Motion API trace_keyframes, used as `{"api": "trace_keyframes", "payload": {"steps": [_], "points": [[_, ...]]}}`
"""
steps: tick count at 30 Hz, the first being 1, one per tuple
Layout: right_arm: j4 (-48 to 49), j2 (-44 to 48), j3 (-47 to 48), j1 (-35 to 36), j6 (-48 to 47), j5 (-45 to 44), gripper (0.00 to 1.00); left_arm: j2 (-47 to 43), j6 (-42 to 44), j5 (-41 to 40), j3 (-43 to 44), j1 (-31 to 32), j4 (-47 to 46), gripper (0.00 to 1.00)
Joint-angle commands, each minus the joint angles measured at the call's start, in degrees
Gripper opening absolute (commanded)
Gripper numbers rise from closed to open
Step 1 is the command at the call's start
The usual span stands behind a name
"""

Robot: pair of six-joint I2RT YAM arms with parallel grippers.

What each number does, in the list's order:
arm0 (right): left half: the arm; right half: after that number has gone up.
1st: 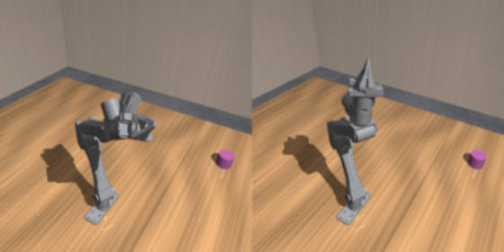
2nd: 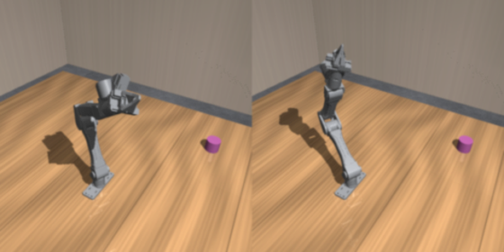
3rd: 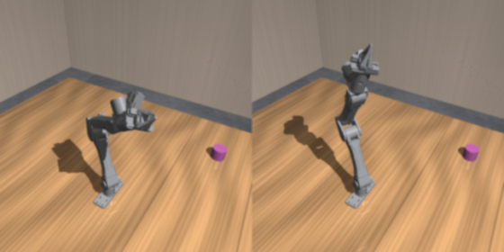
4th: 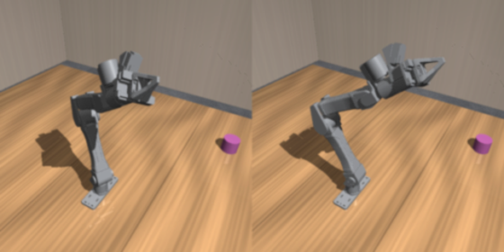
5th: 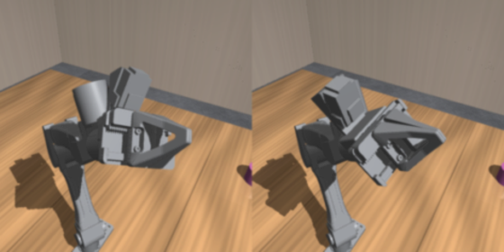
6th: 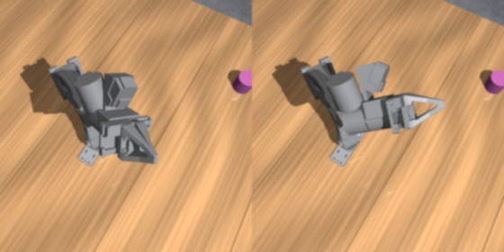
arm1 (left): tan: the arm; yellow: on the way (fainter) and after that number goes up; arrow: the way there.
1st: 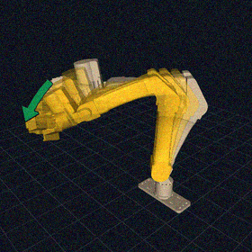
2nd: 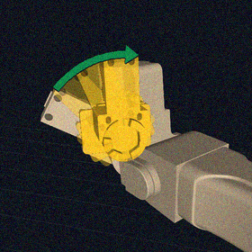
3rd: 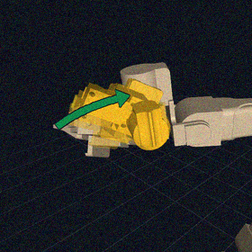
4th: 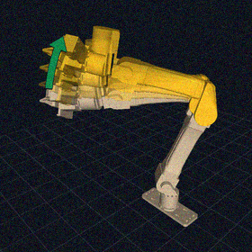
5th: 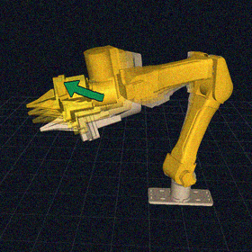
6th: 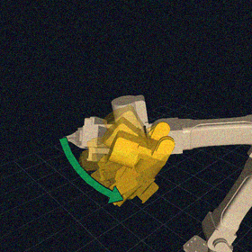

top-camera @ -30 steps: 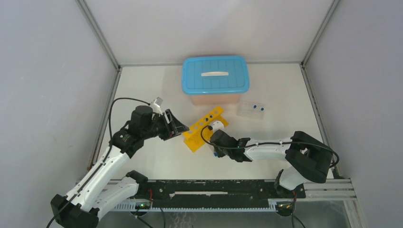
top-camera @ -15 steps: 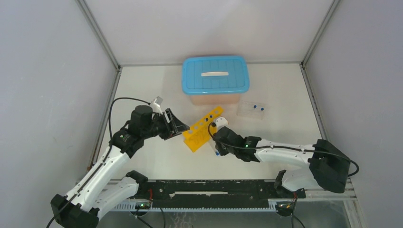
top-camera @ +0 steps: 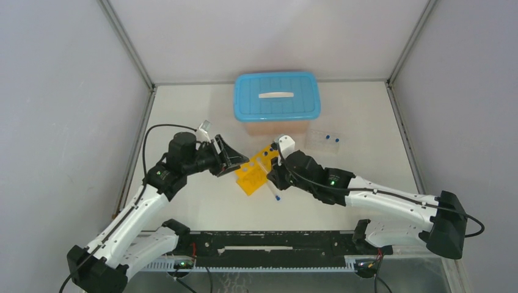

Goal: Organize the chemistry lab equipment
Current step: Pick up the test tube at the center of the board.

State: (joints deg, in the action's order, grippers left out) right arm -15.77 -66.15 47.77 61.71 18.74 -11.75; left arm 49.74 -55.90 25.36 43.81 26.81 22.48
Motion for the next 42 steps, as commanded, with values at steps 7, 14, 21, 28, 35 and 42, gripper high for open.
{"api": "trace_keyframes", "payload": {"steps": [7, 14, 21, 28, 35, 42], "points": [[0.39, -1.39, 8.50, 2.58, -3.29, 2.35, 0.13, 1.42, -4.61, 5.04, 0.04, -0.35, -6.93, 0.63], [1.07, -2.94, 10.97, 3.43, -4.01, 2.75, 0.13, 2.08, -4.32, 6.08, 0.33, -0.33, -7.08, 0.62], [-0.19, -2.75, 11.20, 3.58, -5.30, 5.64, 0.13, 2.37, -2.59, 8.97, 0.02, -0.94, -7.14, 0.57], [-1.51, -1.04, 11.20, 3.63, -6.88, 7.92, 0.13, 2.78, -1.27, 13.28, -1.45, -1.73, -8.05, 0.52], [-2.23, 0.66, 11.16, 3.41, -7.88, 8.70, 0.13, 3.21, -0.43, 17.69, -2.43, -1.99, -9.31, 0.52], [-4.08, 1.88, 11.42, 1.33, -8.80, 14.35, 0.13, 3.38, 0.93, 20.13, -1.82, -2.37, -9.33, 0.48]]}}
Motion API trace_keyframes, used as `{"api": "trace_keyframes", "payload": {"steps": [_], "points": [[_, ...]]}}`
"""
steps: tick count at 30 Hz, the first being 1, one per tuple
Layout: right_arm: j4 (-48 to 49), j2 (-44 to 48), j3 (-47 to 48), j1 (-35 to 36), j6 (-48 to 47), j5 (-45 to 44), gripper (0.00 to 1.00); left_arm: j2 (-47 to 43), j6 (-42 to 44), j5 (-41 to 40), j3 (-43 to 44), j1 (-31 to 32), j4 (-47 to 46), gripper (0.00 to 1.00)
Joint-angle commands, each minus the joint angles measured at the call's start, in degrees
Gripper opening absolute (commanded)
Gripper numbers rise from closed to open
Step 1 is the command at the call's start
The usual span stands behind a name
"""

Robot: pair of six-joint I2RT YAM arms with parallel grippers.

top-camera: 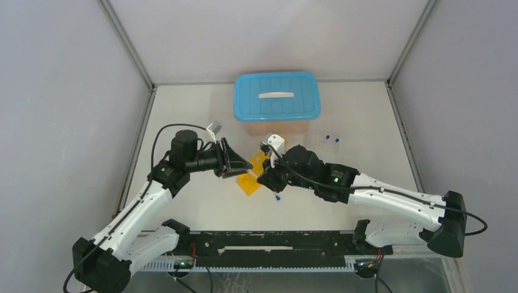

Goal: Organize the chemistry lab equipment
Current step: Pick up the test tube at the center of the board.

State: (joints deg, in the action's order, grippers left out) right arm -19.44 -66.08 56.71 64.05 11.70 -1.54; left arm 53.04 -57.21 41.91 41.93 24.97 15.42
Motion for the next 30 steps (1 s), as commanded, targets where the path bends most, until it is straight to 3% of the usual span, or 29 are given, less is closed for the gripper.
{"api": "trace_keyframes", "payload": {"steps": [1, 18, 30], "points": [[-0.64, 2.02, 2.62, -1.19, -2.04, 4.63, 0.13, 0.25, 2.47, 4.15, 0.15, -0.61, -2.24, 0.47], [-2.78, 0.58, 5.55, -4.24, -4.82, 11.63, 0.13, 1.90, 2.37, 10.90, 0.21, -0.63, -5.08, 0.44], [-3.71, -1.24, 6.66, -5.27, -5.52, 14.94, 0.13, 1.72, 1.78, 11.40, -0.03, -0.63, -6.19, 0.33]]}}
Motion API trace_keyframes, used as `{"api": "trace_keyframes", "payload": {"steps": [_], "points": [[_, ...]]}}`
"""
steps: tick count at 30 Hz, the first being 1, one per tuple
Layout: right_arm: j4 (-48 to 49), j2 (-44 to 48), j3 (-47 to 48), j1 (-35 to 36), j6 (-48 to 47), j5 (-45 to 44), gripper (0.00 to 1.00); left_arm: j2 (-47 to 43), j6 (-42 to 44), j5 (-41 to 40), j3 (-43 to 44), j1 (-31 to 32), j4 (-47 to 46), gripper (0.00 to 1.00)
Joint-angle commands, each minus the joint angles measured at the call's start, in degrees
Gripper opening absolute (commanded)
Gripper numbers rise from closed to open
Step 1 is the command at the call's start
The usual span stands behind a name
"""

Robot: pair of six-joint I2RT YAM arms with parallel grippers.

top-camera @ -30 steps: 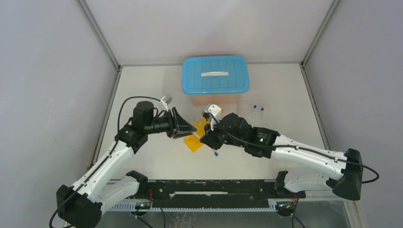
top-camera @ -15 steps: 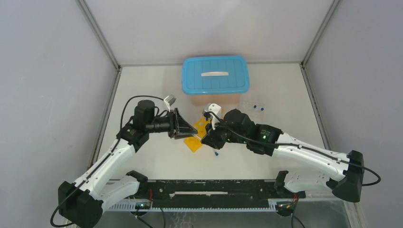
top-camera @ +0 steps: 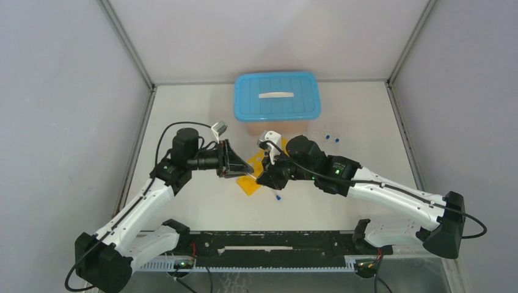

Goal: Organize the chemistry lab equipment
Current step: Pick up the test tube at the center of the board.

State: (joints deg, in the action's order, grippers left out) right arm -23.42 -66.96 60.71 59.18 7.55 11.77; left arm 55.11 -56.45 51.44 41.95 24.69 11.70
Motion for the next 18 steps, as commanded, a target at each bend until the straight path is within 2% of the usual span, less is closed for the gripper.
{"api": "trace_keyframes", "payload": {"steps": [1, 14, 18], "points": [[0.25, -0.31, 2.65, -0.54, -1.46, 1.63, 0.13, -0.36, 0.99, 1.95, -0.08, -0.34, -2.48, 0.32], [-0.66, 0.16, 3.18, -2.18, -2.43, 2.63, 0.13, -0.96, 1.07, 2.02, -1.21, -0.34, -2.54, 0.24], [-0.71, -0.26, 3.61, -2.39, -2.62, 2.97, 0.13, -0.80, 1.20, 2.38, -1.61, -0.34, -2.52, 0.24]]}}
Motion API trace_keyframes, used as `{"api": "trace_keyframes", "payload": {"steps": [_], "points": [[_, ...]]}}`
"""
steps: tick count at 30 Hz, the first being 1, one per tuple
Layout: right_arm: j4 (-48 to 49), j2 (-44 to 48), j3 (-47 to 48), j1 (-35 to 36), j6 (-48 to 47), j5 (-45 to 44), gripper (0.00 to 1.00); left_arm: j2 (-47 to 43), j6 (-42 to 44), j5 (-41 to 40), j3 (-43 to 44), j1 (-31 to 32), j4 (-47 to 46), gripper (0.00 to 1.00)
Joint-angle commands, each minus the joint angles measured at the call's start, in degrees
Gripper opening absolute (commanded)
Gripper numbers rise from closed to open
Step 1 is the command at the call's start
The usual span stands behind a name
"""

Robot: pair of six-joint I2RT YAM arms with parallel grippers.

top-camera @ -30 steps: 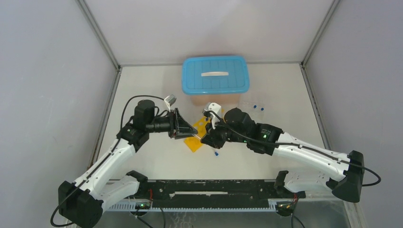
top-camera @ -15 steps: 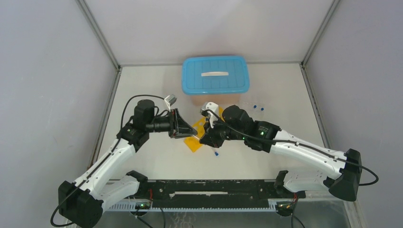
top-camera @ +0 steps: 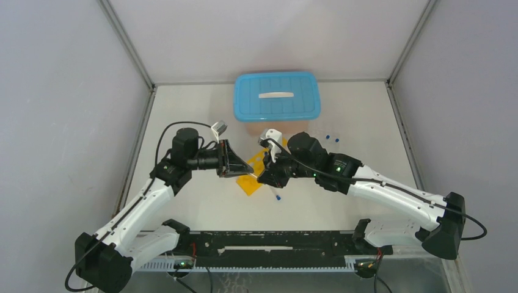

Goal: Organize the chemistry lab equipment
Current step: Pick up the test tube at the center of the board.

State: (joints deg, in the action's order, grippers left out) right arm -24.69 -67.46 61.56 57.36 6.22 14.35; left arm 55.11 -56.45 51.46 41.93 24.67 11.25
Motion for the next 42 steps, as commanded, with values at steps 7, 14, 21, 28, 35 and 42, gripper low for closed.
{"api": "trace_keyframes", "payload": {"steps": [7, 14, 21, 28, 35, 42], "points": [[-0.17, -0.63, 3.75, -1.17, -1.96, 1.11, 0.13, -0.64, 1.50, 3.19, -1.37, -0.36, -2.55, 0.27], [-0.56, -1.56, 4.62, -1.46, -1.96, 1.87, 0.13, 0.20, 2.17, 3.66, -1.11, -0.31, -2.54, 0.27], [-1.07, -2.18, 4.96, -1.38, -1.85, 2.67, 0.13, 0.77, 2.70, 4.15, -0.62, -0.32, -2.57, 0.26], [-2.20, -2.20, 5.42, -1.46, -2.44, 2.79, 0.13, 0.80, 2.94, 4.17, -0.54, -0.32, -2.54, 0.26], [-3.23, -1.88, 6.00, -1.73, -2.94, 2.97, 0.13, 0.61, 3.01, 3.76, -0.76, -0.32, -2.57, 0.18], [-3.62, -1.43, 6.03, -1.76, -3.39, 2.79, 0.15, 0.00, 2.70, 2.97, -1.23, -0.32, -2.54, 0.13]]}}
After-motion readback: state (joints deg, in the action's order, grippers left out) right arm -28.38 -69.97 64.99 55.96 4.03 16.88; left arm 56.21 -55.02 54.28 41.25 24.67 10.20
